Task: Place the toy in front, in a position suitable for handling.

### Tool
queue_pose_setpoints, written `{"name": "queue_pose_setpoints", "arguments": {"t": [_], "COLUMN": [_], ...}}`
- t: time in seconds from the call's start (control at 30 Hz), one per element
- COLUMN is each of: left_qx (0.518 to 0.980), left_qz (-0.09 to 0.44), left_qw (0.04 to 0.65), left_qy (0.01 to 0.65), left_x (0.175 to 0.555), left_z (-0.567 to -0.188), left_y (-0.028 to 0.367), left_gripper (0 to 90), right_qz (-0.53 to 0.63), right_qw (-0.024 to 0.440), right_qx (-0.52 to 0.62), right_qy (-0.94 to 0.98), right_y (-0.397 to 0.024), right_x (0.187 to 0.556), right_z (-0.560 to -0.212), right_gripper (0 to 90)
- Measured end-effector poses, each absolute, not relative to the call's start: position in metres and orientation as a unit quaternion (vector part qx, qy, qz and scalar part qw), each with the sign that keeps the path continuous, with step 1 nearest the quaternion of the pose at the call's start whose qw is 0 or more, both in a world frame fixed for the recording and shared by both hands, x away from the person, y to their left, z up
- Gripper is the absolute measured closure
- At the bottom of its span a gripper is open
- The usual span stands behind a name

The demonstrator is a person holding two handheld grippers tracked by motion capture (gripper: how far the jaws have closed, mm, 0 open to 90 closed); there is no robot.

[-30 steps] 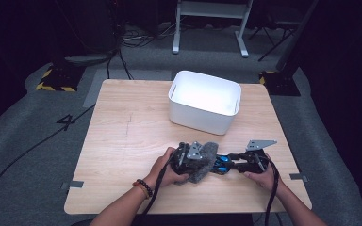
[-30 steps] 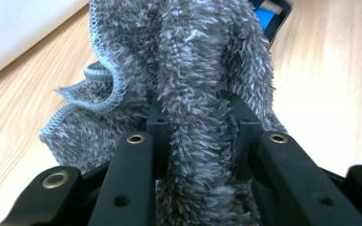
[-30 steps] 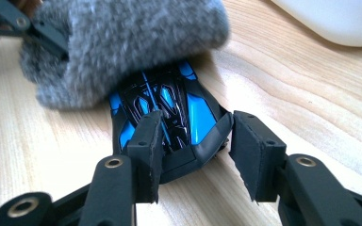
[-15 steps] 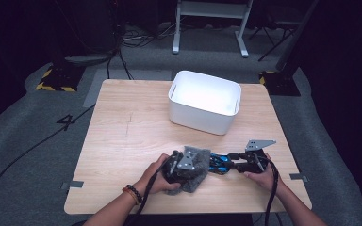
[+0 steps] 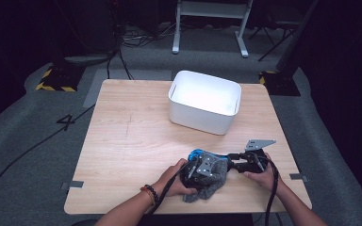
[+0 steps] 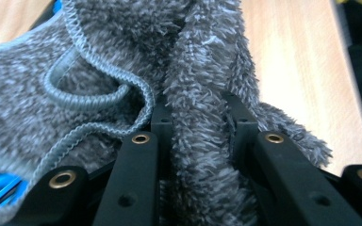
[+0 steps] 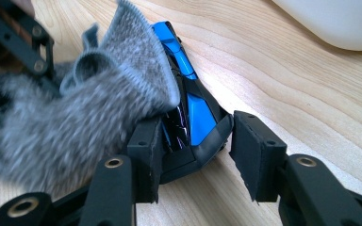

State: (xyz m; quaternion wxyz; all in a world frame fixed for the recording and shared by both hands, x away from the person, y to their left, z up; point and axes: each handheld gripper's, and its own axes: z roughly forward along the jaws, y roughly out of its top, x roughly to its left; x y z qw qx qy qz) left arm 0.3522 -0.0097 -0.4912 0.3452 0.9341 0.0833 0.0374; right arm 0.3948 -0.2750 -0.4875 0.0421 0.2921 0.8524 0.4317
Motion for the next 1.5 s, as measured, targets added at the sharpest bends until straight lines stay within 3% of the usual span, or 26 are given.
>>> {"name": "queue_pose_setpoints", "arguments": {"t": [0.47,0.7,0.9,0.97,1.1,1.3,1.5], "left_qx": [0.921,0.892,0.895,0.904,0.911,0.918,0.924], "left_qz": [0.087,0.084,0.036,0.018,-0.002,0.007,0.020], "left_qw": [0.324,0.360,0.416,0.415,0.407,0.388,0.370], "left_qy": [0.200,0.260,0.155,0.105,0.068,0.079,0.091], "left_x": [0.384,0.408,0.380,0.363,0.352,0.354,0.360], "left_z": [-0.487,-0.489,-0.474,-0.473,-0.478,-0.494,-0.494], "left_y": [0.067,0.091,0.055,0.024,-0.005,-0.037,-0.030], "left_gripper": [72.6,72.4,72.3,72.1,72.0,71.4,71.8], "right_qz": [0.427,0.424,0.426,0.426,0.425,0.428,0.424], "right_qw": [0.042,0.043,0.042,0.041,0.045,0.044,0.047], "right_qx": [0.288,0.284,0.285,0.285,0.285,0.285,0.285], "right_qy": [0.856,0.859,0.858,0.857,0.858,0.857,0.859], "right_y": [-0.273,-0.275,-0.274,-0.273,-0.273,-0.273,-0.273], "right_x": [0.396,0.396,0.396,0.396,0.395,0.396,0.395], "right_z": [-0.487,-0.486,-0.486,-0.486,-0.486,-0.486,-0.486], "right_gripper": [54.5,54.5,54.5,54.5,54.5,54.5,54.5]}}
